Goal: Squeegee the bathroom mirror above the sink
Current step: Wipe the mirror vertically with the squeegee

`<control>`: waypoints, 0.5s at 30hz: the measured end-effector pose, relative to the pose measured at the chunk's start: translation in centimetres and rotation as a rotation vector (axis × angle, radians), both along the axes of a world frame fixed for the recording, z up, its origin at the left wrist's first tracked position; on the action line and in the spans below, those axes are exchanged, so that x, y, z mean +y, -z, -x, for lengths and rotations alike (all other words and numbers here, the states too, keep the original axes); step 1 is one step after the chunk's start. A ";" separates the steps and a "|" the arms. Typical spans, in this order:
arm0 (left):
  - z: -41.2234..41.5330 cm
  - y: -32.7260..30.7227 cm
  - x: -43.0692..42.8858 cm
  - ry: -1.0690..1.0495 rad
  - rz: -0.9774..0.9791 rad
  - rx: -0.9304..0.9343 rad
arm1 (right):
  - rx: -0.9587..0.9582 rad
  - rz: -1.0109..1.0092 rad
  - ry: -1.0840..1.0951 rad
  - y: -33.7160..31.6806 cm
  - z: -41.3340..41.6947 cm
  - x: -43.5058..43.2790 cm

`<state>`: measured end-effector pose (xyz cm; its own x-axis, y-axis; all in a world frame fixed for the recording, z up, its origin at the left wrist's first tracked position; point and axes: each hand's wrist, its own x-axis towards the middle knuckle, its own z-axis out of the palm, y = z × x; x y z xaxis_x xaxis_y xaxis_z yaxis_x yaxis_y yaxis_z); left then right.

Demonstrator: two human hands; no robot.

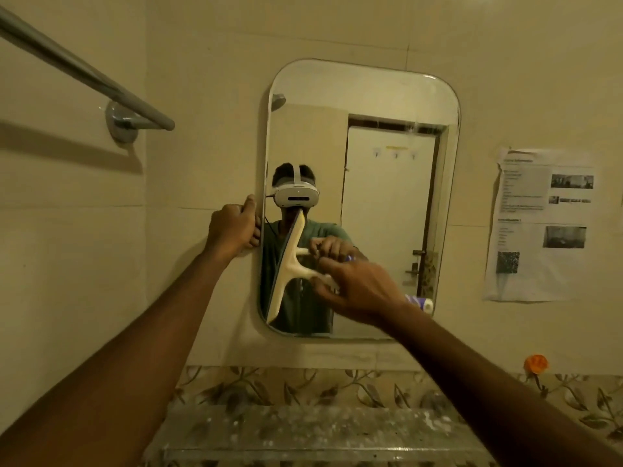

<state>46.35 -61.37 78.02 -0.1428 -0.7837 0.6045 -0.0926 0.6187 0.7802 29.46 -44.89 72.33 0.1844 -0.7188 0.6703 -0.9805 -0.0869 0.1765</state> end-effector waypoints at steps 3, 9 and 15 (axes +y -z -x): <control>-0.1 -3.7 0.3 0.032 -0.005 0.134 | 0.060 0.080 0.001 -5.7 1.6 0.1; 0.5 -11.1 1.2 0.070 0.071 0.205 | 0.128 0.107 -0.042 -15.8 2.1 -1.1; 1.2 -14.6 1.2 0.117 -0.001 0.272 | 0.291 0.217 -0.061 -22.9 1.7 -4.0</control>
